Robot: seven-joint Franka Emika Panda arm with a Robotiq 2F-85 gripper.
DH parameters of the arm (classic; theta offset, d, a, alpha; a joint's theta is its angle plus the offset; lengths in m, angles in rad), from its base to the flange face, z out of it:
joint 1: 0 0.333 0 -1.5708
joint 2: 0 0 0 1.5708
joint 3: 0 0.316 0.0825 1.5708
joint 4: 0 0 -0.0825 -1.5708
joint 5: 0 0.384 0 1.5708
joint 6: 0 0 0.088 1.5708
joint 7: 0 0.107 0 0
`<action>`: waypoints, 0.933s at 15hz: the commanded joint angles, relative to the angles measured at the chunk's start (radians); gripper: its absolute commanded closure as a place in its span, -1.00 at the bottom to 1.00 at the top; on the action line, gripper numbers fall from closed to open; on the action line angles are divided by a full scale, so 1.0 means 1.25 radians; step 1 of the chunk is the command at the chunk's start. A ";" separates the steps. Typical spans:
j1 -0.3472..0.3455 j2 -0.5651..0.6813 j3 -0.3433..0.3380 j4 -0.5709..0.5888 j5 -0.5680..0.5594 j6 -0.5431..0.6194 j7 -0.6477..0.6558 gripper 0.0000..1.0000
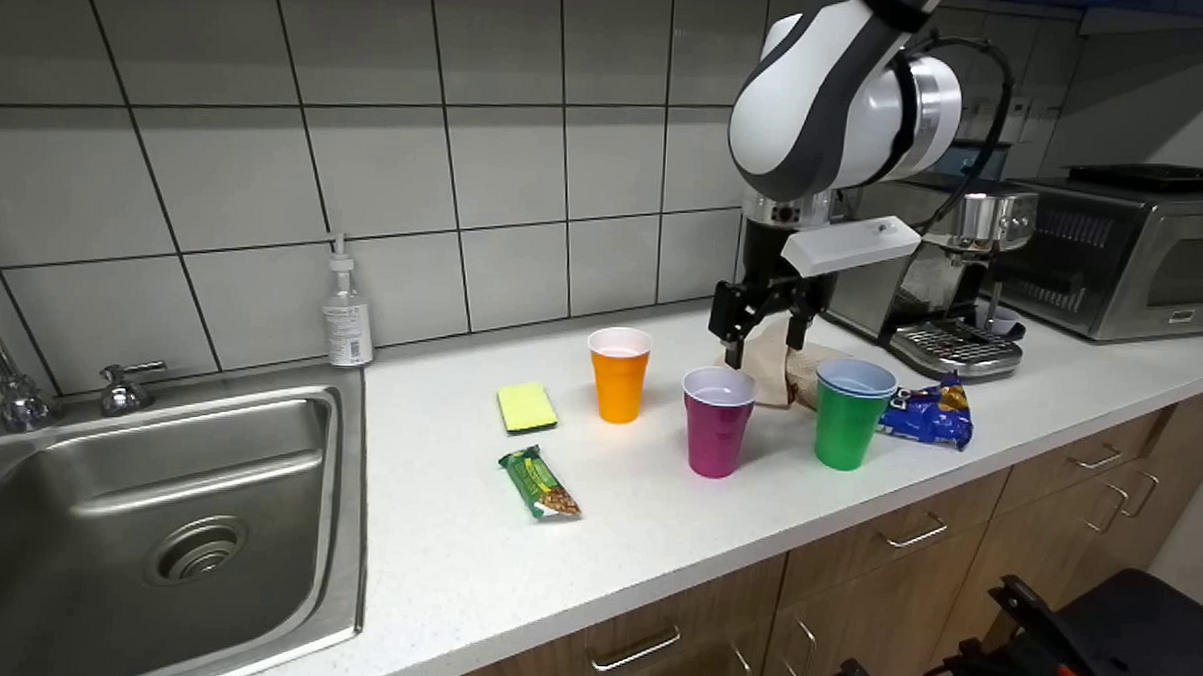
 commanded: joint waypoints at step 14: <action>-0.006 0.159 0.020 0.104 0.038 -0.011 -0.043 -0.73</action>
